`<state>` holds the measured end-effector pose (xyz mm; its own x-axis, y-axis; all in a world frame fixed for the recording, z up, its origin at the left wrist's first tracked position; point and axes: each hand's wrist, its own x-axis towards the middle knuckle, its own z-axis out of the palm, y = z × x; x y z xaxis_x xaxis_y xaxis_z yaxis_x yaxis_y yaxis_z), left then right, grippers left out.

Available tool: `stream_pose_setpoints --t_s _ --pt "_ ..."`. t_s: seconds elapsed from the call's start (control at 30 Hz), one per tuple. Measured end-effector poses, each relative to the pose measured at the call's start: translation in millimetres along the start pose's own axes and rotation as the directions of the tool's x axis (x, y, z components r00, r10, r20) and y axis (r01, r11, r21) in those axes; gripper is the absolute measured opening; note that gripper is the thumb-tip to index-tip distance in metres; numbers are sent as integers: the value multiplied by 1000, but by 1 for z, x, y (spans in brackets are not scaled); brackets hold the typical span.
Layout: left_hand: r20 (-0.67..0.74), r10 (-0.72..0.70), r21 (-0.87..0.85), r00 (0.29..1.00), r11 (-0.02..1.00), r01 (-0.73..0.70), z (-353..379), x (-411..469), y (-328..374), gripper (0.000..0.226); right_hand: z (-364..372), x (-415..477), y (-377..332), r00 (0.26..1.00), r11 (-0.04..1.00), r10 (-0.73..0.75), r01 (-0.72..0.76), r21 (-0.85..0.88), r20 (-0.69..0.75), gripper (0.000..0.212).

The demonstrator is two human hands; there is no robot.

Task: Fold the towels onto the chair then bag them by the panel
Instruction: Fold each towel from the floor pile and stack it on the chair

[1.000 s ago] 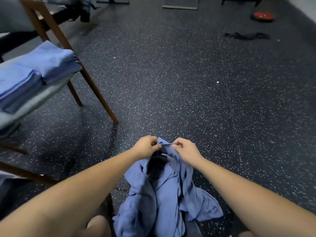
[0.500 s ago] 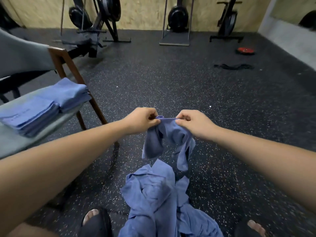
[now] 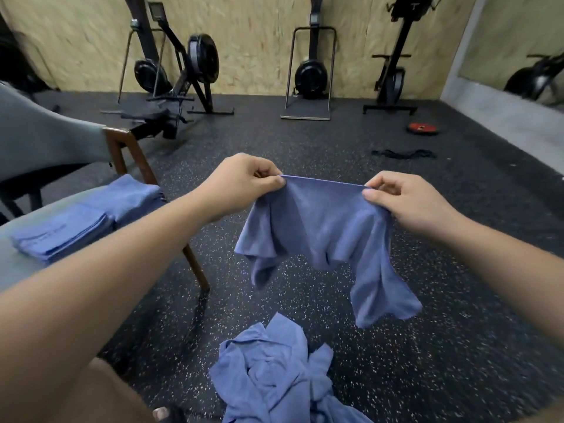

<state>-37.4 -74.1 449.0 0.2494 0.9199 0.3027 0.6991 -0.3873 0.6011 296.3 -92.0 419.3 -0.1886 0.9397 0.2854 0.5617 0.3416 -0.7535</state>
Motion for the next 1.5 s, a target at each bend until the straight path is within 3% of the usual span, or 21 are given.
stream_pose_setpoints --t_s 0.2,0.53,0.7,0.93,1.13,1.33,1.5 --pt "-14 105 300 994 949 -96 6 -9 5 7 -17 -7 -4 1000 997 0 -1 -78 -19 12" --pt "115 -88 481 990 877 22 0 -13 -66 17 -27 -14 37 995 984 91 -95 -150 -37 13" --pt "104 -149 391 983 915 98 -5 -18 -81 12 -29 -16 52 986 969 162 -168 -180 -49 15" --pt "64 -82 254 995 965 63 2 -20 -62 6 -11 -17 61 962 934 266 -239 -266 67 13" --pt "155 14 284 988 957 -58 24 -21 -32 6 17 -27 14 950 945 208 -134 -299 234 3" --pt "297 141 182 944 963 -201 59 -28 7 8 54 -40 -25 933 981 84 -16 -192 350 43" --pt "217 199 56 956 975 -215 68 -32 29 15 65 -41 -26 943 996 23 8 -92 333 22"
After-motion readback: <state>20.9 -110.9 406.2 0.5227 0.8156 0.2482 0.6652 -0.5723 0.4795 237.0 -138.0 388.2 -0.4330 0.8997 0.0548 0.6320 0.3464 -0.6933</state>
